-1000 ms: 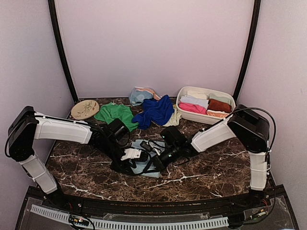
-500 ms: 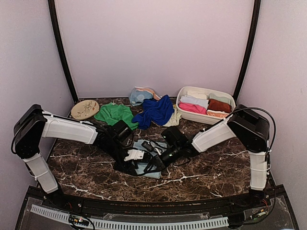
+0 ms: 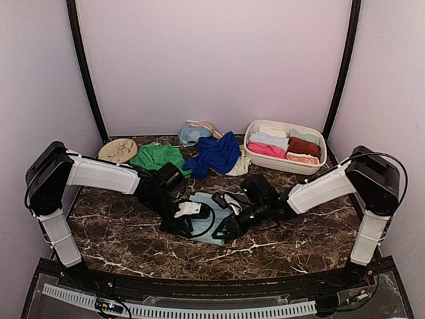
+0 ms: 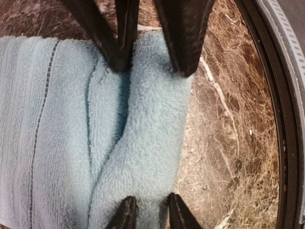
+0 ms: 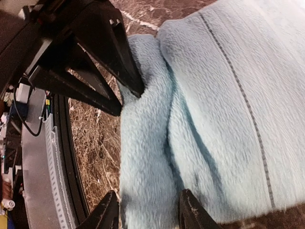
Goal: Roll the towels
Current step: Roll the towel at the center of the board.
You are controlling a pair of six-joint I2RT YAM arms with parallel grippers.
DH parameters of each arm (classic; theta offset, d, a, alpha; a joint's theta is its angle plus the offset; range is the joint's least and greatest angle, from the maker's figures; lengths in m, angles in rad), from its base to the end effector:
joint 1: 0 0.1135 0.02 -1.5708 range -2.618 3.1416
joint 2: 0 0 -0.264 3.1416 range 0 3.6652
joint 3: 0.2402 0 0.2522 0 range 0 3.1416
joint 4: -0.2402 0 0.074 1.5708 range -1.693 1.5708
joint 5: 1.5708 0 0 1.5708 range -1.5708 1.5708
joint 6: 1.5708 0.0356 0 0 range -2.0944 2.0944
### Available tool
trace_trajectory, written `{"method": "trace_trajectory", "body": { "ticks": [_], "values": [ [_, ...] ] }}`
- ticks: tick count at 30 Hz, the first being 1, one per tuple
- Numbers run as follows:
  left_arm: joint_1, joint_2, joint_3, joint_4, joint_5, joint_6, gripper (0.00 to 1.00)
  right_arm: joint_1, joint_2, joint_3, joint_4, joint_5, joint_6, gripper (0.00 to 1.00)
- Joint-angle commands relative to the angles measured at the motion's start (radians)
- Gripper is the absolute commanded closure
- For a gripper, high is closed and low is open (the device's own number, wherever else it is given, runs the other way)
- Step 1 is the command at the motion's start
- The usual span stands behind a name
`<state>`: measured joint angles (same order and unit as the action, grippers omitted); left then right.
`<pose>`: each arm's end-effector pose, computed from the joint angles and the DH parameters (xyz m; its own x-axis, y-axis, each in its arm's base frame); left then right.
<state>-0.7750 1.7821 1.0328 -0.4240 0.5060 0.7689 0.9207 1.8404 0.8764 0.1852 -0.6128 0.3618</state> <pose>0.2282 -0.2476 0.1518 0.0454 0.8069 -0.5890 0.9942 -0.0939 -0.0520 0.1972 0.2931 0.1285 -0.7158 -0.4630 -0.5227 -0.6903 0.3562 0.6298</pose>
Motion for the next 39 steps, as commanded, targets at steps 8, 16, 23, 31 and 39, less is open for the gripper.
{"method": "trace_trajectory", "body": {
  "ticks": [8,16,23,31,39],
  "values": [
    [0.056,0.115,0.073,-0.249,0.103,-0.046,0.76,0.141,-0.423,-0.294,0.157,0.588,-0.336,0.10],
    [0.089,0.189,0.146,-0.337,0.204,-0.053,0.76,0.435,-0.353,-0.197,0.018,1.001,-0.641,0.00],
    [0.103,0.226,0.179,-0.354,0.191,-0.062,0.75,0.511,-0.141,-0.055,0.055,1.071,-0.844,0.01],
    [0.116,0.244,0.210,-0.367,0.194,-0.063,0.75,0.465,0.016,0.009,0.134,1.000,-0.928,0.28],
    [0.130,0.258,0.231,-0.374,0.199,-0.056,0.74,0.372,0.088,0.030,0.179,0.918,-0.893,0.48]
  ]
}}
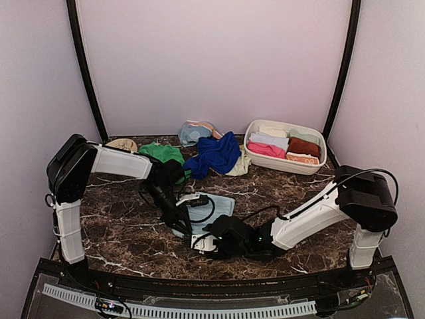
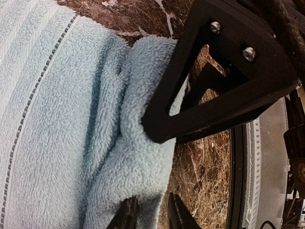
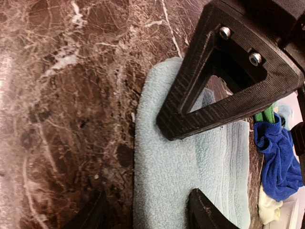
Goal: Roll the towels
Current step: Roll the towel at the center of the board.
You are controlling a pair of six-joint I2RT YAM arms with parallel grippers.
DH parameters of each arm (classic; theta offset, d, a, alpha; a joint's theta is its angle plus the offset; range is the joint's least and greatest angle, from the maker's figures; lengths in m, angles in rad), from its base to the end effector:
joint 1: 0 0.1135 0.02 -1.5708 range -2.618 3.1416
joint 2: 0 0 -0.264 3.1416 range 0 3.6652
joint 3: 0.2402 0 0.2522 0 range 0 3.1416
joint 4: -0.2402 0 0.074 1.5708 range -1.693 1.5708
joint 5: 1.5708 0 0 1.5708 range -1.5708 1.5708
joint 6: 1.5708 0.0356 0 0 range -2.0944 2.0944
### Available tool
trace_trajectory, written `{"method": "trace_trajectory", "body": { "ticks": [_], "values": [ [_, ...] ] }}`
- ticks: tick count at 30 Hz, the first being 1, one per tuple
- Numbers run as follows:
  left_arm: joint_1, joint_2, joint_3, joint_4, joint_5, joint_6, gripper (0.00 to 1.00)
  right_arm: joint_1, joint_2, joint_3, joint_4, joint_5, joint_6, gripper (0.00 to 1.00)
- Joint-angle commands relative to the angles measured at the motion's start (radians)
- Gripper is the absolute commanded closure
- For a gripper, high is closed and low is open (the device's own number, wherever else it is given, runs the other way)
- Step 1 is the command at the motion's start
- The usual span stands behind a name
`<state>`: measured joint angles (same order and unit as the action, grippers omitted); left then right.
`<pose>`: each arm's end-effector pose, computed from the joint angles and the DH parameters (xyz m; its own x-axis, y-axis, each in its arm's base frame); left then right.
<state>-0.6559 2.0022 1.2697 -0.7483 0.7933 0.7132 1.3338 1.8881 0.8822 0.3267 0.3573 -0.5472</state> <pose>0.2710 -0.2406 0.1355 -0.2838 0.7975 -0.5324 0.8783 -0.0065 -0.4780 0.0984 0.3545 0.1221 0.3146 -0.7735 -0.5502 -0.7999 0.0960 -0.5925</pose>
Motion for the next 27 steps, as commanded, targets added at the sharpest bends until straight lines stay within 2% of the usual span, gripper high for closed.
{"method": "trace_trajectory", "body": {
  "ticks": [1,4,7,10,12,16,21,24,27],
  "values": [
    [0.013,0.038,-0.003,-0.051,-0.088,0.001,0.73,-0.050,0.046,0.028,0.031,-0.068,0.025,0.54],
    [0.020,0.038,-0.001,-0.051,-0.081,0.002,0.68,-0.070,0.062,0.040,-0.003,-0.111,0.073,0.73],
    [0.032,0.028,-0.007,-0.040,-0.075,-0.003,0.59,-0.081,0.064,0.035,-0.030,-0.150,0.129,0.90],
    [0.072,-0.017,-0.028,-0.011,-0.062,-0.006,0.53,-0.089,0.054,0.018,-0.051,-0.185,0.191,0.99],
    [0.100,-0.069,-0.061,0.013,-0.060,0.008,0.50,-0.104,0.044,0.004,-0.060,-0.222,0.249,1.00],
    [0.125,-0.201,-0.156,0.077,-0.060,0.039,0.45,-0.175,0.042,0.006,-0.105,-0.401,0.411,1.00],
    [0.130,-0.331,-0.243,0.132,-0.082,0.078,0.45,-0.272,0.078,0.055,-0.200,-0.704,0.583,1.00],
    [0.120,-0.376,-0.262,0.151,-0.099,0.078,0.45,-0.314,0.096,0.041,-0.179,-0.868,0.688,1.00],
    [0.093,-0.399,-0.266,0.163,-0.117,0.089,0.45,-0.340,0.128,0.027,-0.160,-0.970,0.765,1.00]
  ]
}}
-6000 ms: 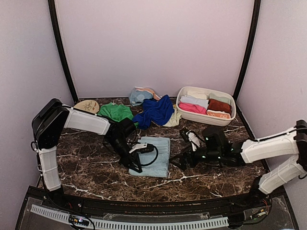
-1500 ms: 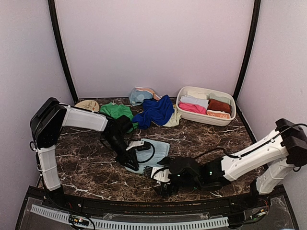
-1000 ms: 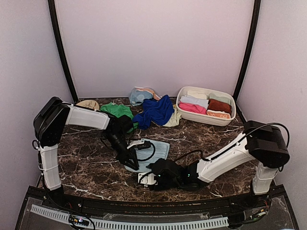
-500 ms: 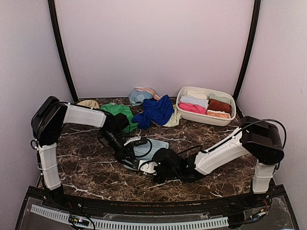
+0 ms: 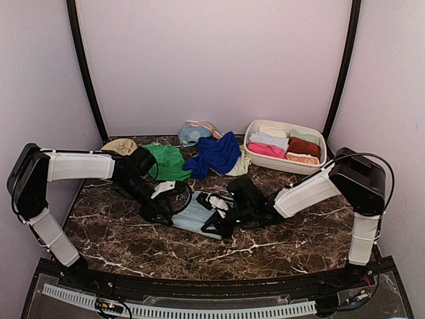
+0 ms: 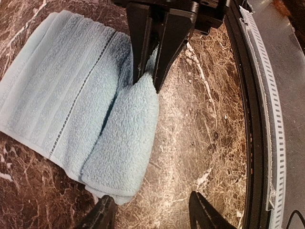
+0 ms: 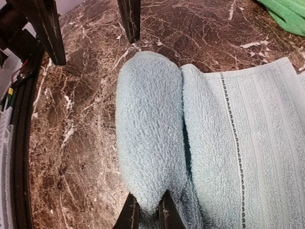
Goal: Roll the towels
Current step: Roll the towel at the center of the board.
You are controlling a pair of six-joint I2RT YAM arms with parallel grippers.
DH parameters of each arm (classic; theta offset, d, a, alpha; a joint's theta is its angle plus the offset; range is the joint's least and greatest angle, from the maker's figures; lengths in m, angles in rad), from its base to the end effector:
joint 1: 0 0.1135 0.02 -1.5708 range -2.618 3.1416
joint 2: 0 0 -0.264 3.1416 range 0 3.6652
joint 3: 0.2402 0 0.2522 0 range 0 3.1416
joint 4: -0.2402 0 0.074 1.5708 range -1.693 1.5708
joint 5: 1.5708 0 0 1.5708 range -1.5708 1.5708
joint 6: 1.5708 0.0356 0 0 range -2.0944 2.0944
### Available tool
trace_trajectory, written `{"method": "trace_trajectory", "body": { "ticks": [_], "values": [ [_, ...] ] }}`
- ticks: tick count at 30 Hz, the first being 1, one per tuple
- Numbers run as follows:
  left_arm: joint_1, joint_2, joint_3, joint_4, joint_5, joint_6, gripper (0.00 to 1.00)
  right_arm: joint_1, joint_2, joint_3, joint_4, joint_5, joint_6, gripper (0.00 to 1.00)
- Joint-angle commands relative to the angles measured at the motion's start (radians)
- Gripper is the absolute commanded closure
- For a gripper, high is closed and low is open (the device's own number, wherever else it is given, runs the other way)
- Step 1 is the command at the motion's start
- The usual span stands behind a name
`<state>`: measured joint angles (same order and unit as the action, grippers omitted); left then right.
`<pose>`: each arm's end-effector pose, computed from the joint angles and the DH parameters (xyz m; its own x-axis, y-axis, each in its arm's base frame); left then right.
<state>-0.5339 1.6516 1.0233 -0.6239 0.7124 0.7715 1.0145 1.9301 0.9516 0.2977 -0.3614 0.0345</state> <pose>0.2519 -0.1759 0.1853 -0.1946 0.7280 -0.6574 0.9724 0.0554 -0.2266 0.1914 0.3317 0.1234 -0.3646 -0.5252 -0.7689 -0.9274 0.2789 0.2492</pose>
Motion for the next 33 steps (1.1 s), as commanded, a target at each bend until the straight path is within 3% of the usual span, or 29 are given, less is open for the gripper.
{"method": "trace_trajectory", "body": {
  "ticks": [1,8,11,14,17,21,26,29,33],
  "values": [
    [-0.044,-0.052,-0.022,0.046,-0.054,0.032,0.45,-0.028,0.101,-0.044,-0.128,-0.278,0.206,1.00],
    [-0.181,-0.037,-0.040,0.153,-0.153,0.056,0.44,-0.071,0.154,-0.056,-0.078,-0.388,0.327,1.00],
    [-0.205,-0.015,-0.044,0.210,-0.196,0.054,0.37,-0.093,0.168,-0.064,-0.053,-0.421,0.363,1.00],
    [-0.217,0.004,-0.042,0.230,-0.211,0.062,0.37,-0.104,0.170,-0.069,-0.060,-0.424,0.373,1.00],
    [-0.221,0.030,-0.040,0.228,-0.212,0.054,0.47,-0.106,0.171,-0.064,-0.069,-0.424,0.370,1.00],
    [-0.221,0.074,-0.011,0.216,-0.208,0.021,0.73,-0.109,0.189,-0.045,-0.094,-0.422,0.364,1.00],
    [-0.221,0.069,-0.024,0.225,-0.163,-0.017,0.73,-0.113,0.184,-0.043,-0.101,-0.414,0.363,0.99],
    [-0.215,0.109,0.010,0.168,-0.136,-0.045,0.92,-0.114,0.144,-0.068,-0.087,-0.350,0.349,0.85],
    [-0.173,0.186,0.066,0.070,-0.037,-0.089,0.98,-0.114,0.039,-0.145,0.013,-0.241,0.338,0.66]
  ]
}}
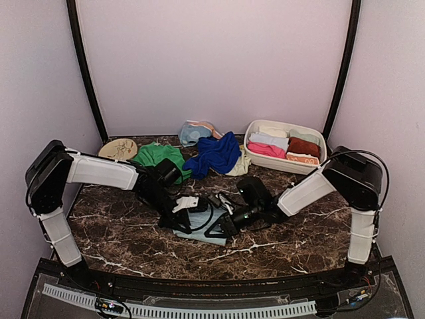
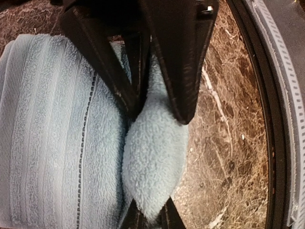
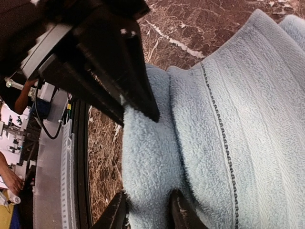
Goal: Roll the towels
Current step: Roll the towel at the center of the board.
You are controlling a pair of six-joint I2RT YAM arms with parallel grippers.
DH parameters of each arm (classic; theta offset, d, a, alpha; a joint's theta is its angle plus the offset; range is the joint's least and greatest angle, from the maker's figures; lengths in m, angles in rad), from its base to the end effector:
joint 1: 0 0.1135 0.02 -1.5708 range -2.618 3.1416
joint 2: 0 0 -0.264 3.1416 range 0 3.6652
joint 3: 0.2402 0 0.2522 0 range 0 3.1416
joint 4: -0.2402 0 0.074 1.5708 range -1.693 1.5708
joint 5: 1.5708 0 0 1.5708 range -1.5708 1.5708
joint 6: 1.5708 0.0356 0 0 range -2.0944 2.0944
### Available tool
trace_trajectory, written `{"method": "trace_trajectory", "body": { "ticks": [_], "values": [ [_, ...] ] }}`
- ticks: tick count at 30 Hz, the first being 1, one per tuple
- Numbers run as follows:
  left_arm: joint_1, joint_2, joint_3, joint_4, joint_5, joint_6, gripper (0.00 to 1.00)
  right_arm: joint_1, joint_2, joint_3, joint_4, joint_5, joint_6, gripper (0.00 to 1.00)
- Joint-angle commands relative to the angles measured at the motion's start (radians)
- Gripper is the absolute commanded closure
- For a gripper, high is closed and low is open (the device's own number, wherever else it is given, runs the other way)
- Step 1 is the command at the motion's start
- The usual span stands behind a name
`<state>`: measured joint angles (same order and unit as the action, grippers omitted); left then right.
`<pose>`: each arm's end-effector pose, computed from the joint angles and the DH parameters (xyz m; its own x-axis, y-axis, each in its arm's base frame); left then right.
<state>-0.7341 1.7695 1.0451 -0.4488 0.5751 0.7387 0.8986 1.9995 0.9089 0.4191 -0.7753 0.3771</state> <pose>0.2361 -0.2392 0.1591 -0.0223 0.7811 -0.6240 0.9921 -0.0596 -0.1101 0.2134 0.3081 0.1022 -0.6916 -0.4467 -0.5675 -0.6942 0.1941 0.6932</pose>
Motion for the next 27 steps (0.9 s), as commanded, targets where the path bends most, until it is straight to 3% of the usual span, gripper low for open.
{"method": "trace_trajectory", "body": {
  "ticks": [1,2,3,4,9,13,15,18,21,27],
  "values": [
    [0.034,0.084,0.053,-0.130,0.120,-0.057,0.98,0.003,-0.063,-0.118,-0.089,0.199,-0.015,0.58],
    [0.041,0.098,0.063,-0.155,0.143,-0.058,0.98,0.002,-0.094,-0.139,-0.068,0.227,-0.027,0.42],
    [0.048,0.113,0.071,-0.178,0.156,-0.062,0.99,0.002,-0.133,-0.162,-0.046,0.256,-0.040,0.08],
    [0.051,0.127,0.079,-0.196,0.183,-0.068,1.00,0.003,-0.171,-0.183,-0.028,0.287,-0.055,0.01],
    [0.062,0.170,0.104,-0.257,0.214,-0.080,1.00,0.004,-0.344,-0.257,-0.037,0.508,-0.135,0.00],
    [0.071,0.216,0.146,-0.320,0.222,-0.092,1.00,0.019,-0.600,-0.400,0.078,0.864,-0.160,0.00],
    [0.073,0.237,0.160,-0.338,0.218,-0.093,1.00,0.015,-0.701,-0.444,0.122,1.029,-0.080,0.00],
    [0.073,0.269,0.180,-0.343,0.181,-0.108,1.00,0.006,-0.779,-0.503,0.203,1.039,-0.069,0.00],
    [0.073,0.300,0.203,-0.349,0.174,-0.128,1.00,0.025,-0.763,-0.472,0.143,0.975,-0.229,0.00],
    [0.073,0.376,0.253,-0.344,0.060,-0.175,1.00,0.291,-0.672,-0.456,0.123,1.143,-0.714,0.02]
  ]
}}
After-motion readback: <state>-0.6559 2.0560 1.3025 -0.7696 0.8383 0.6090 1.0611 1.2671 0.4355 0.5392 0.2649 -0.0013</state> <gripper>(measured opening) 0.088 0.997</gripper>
